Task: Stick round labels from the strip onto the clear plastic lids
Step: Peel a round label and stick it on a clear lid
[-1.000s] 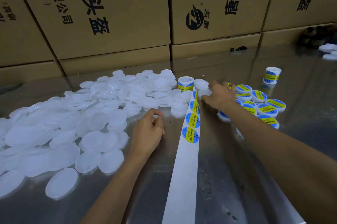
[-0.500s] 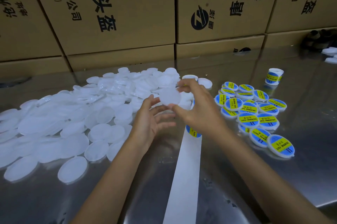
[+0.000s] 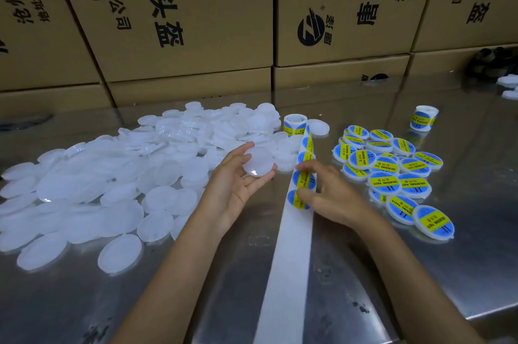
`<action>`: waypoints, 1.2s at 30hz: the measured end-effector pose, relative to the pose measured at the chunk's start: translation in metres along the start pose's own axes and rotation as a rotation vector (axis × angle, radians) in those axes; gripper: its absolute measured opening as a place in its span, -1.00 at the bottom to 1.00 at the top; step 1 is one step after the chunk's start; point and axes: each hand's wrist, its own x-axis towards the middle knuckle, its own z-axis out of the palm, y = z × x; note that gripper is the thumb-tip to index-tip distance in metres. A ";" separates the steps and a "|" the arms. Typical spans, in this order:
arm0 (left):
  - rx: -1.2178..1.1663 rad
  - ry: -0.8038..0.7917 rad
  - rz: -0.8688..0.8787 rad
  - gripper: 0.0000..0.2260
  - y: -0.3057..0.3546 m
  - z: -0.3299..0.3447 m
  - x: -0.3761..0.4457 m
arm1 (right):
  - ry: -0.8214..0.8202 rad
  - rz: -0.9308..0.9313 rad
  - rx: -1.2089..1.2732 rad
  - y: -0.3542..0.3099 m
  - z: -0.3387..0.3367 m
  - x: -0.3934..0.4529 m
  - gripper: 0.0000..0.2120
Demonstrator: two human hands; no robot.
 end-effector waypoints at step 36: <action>0.335 -0.029 0.087 -0.60 -0.014 -0.007 0.008 | 0.035 -0.237 -0.005 -0.021 0.017 -0.012 -0.86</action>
